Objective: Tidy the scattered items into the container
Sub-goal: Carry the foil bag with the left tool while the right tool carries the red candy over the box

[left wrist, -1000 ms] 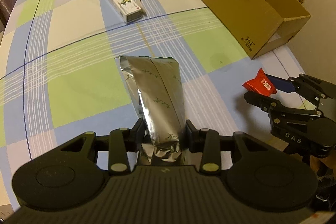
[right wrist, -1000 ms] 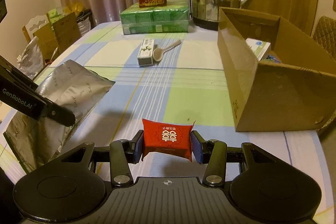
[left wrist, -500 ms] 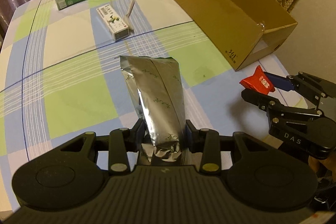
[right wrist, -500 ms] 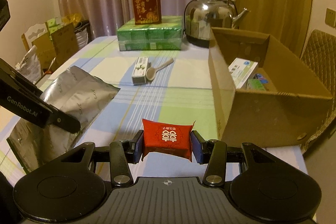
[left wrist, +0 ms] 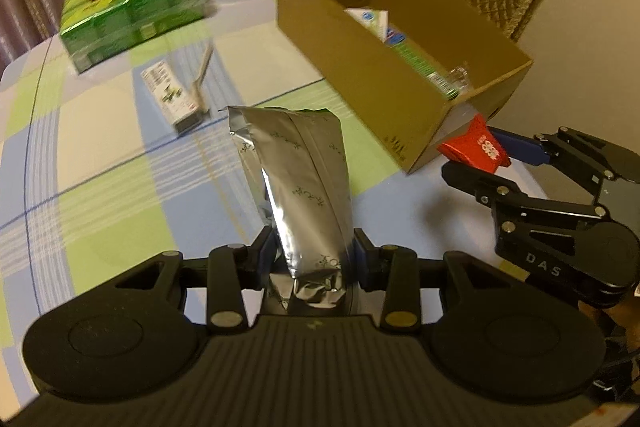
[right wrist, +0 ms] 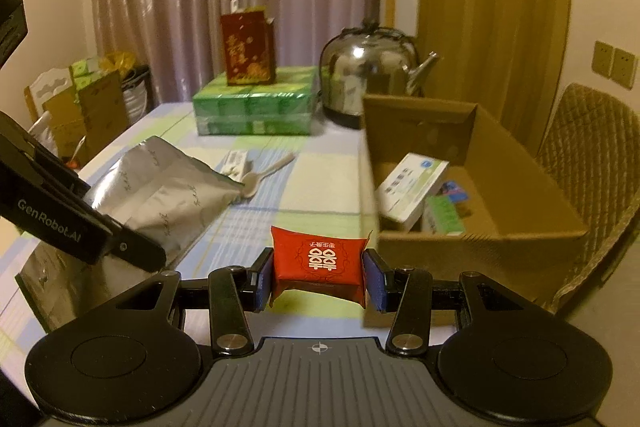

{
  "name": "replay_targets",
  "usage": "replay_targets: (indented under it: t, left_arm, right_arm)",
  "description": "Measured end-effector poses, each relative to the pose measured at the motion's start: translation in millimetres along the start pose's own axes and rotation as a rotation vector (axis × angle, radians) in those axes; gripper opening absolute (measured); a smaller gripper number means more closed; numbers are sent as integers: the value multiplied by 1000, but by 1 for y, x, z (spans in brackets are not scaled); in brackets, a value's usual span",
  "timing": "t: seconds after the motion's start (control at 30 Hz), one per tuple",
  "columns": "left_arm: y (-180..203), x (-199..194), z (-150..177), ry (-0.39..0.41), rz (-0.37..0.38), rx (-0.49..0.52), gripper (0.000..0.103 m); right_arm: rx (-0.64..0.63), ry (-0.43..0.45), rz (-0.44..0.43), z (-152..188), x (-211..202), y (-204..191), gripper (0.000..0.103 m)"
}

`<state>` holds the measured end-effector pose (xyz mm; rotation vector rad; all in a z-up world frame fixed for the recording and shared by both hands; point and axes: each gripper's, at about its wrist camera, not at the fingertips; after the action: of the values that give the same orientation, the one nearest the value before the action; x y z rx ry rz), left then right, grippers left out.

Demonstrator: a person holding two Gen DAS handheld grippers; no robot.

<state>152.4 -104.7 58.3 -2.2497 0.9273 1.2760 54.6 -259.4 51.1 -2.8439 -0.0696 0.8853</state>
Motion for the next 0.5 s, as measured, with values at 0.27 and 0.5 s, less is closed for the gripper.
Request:
replay_targets:
  t: [0.27, 0.5]
  left_arm:
    - [23, 4, -45, 31, 25, 63, 34]
    - [44, 10, -93, 55, 47, 117, 34]
  right_arm:
    - [9, 49, 45, -25, 0, 30, 44]
    - [13, 83, 92, -48, 7, 62, 44]
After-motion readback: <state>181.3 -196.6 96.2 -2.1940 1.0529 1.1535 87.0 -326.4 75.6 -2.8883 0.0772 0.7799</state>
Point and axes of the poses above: each gripper's, at about its wrist camera, not at the fingertips, and x roughly the way its jaws point, y to its right, z to its underside, and after that the axes turned 11 degrees about x, right-handed
